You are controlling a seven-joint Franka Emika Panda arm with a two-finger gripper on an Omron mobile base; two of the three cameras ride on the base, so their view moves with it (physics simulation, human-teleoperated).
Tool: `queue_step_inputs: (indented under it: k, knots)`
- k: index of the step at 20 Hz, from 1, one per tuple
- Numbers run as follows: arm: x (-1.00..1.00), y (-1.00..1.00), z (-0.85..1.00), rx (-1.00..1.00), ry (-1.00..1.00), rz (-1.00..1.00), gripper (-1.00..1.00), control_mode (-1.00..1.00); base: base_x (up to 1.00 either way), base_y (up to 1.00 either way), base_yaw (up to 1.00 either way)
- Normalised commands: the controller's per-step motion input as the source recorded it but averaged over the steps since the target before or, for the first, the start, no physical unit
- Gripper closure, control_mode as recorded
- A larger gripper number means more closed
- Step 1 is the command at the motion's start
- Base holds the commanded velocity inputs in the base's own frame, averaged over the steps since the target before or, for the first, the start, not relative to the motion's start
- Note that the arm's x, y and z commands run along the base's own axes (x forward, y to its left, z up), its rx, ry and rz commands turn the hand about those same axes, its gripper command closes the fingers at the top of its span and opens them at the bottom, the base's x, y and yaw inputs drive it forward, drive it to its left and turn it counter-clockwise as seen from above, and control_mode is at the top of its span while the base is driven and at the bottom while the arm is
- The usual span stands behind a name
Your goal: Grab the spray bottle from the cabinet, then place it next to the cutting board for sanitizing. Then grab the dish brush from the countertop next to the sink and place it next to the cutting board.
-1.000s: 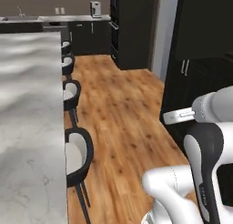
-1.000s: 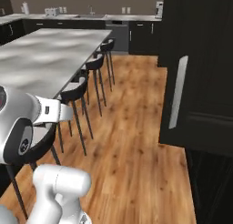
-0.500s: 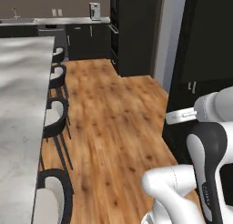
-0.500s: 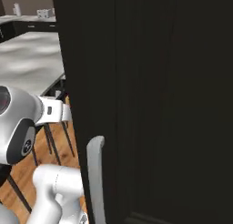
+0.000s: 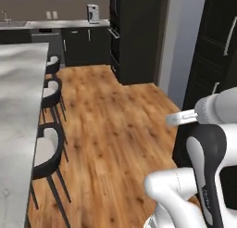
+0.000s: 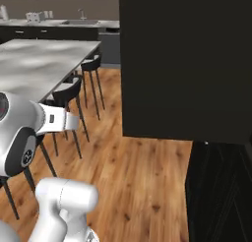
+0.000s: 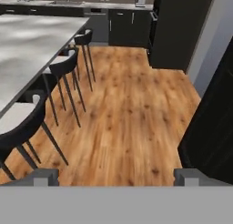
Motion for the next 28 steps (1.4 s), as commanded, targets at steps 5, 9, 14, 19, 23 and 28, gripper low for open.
queue_step_inputs:
  k: [5, 9, 14, 19, 23, 28]
  knots:
    - [0.0, 0.0, 0.0, 0.0, 0.0, 0.0, -1.0, 1.0, 0.28, -0.22, -0.44]
    - [0.0, 0.0, 0.0, 0.0, 0.0, 0.0, -1.0, 1.0, 0.08, -0.43, -0.6]
    - [0.0, 0.0, 0.0, 0.0, 0.0, 0.0, -1.0, 1.0, 0.24, -0.15, -0.71]
    - [0.0, 0.0, 0.0, 0.0, 0.0, 0.0, -1.0, 1.0, 0.49, -0.17, -0.59]
    - [0.0, 0.0, 0.0, 0.0, 0.0, 0.0, -1.0, 1.0, 0.43, 0.0, -0.51]
    - [0.0, 0.0, 0.0, 0.0, 0.0, 0.0, -1.0, 1.0, 0.33, -0.28, -0.57]
